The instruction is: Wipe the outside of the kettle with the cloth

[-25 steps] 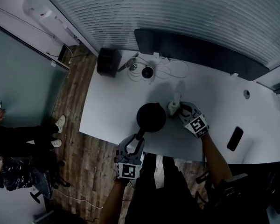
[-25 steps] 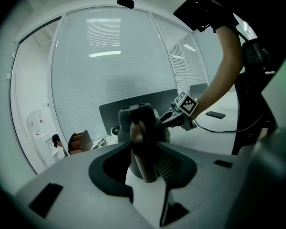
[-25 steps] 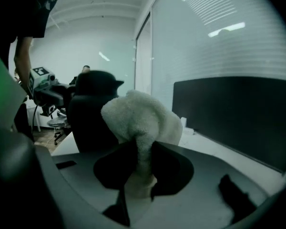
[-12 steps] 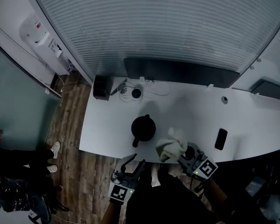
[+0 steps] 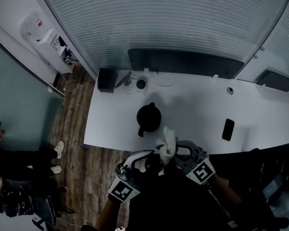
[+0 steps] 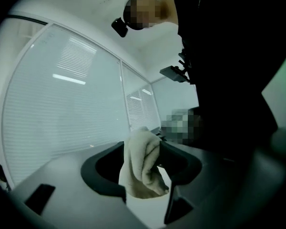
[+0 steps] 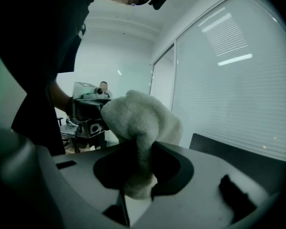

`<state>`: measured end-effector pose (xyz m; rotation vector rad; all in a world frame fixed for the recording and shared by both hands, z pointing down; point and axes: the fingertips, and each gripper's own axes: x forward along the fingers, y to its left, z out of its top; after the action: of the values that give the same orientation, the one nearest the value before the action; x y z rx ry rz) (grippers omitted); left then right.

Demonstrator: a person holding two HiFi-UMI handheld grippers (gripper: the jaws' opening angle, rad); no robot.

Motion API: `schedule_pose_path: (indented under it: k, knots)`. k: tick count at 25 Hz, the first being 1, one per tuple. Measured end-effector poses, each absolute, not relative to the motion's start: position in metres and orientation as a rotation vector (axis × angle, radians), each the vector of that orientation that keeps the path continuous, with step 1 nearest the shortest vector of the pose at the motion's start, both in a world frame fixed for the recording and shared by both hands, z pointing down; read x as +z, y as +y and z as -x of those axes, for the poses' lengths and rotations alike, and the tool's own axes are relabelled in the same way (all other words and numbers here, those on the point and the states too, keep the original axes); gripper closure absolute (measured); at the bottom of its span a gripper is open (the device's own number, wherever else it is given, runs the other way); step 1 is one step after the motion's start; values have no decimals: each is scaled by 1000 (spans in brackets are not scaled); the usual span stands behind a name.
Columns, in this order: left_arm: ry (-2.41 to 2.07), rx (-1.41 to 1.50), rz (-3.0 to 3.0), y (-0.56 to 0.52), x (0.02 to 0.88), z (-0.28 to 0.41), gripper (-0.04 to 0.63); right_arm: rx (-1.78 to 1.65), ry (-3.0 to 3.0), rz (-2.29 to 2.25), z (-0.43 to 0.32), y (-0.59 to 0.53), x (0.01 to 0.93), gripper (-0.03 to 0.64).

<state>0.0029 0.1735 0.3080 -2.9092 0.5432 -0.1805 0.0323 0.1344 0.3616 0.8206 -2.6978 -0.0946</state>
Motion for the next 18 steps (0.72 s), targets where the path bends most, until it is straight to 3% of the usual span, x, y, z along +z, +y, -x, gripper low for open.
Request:
schedule_pose_path:
  k: [7,14,15,18]
  knots:
    - [848,-118,2856,162,311,-6,351,-137,-2603,-916,-16,130,364,522]
    - [800,-127,3009,163,323,-6,344,-419,-2567,-802,4,148,364,522]
    - [796,-153,2993,164,325,-6,347,-456,-2556,-793,6,149,364,522]
    - [835,-196,2954,165,328,-1,437,-497,-2557,-779,11,151,362,522]
